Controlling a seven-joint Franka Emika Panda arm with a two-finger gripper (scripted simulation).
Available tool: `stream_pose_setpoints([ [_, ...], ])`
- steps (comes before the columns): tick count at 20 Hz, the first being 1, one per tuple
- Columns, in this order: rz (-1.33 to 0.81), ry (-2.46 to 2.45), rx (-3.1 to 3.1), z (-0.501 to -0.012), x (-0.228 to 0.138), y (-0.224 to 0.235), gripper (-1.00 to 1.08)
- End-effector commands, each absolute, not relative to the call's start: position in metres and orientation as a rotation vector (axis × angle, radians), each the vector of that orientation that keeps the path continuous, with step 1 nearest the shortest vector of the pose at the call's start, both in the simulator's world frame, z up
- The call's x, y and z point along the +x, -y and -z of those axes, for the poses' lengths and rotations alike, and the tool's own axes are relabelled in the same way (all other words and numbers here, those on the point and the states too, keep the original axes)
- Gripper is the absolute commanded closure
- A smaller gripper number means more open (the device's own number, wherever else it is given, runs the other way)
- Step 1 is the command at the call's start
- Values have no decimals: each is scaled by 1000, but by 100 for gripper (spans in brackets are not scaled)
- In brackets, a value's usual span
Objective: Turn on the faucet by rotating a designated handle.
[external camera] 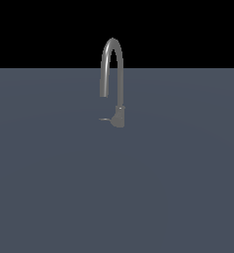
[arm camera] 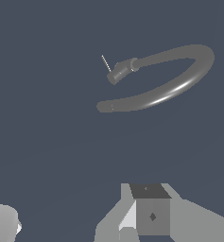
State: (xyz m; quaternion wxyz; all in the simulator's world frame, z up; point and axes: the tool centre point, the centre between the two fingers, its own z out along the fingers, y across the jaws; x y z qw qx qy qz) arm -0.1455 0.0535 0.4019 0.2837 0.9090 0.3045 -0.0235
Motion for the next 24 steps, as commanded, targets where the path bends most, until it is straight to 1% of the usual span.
stream_pose_setpoints([
  [1, 70, -880, 2351, -390, -136, -58, 108],
  [11, 95, -1073, 2063, -346, -107, -73, 108],
  [24, 116, -1243, 1739, -295, -79, -84, 108],
])
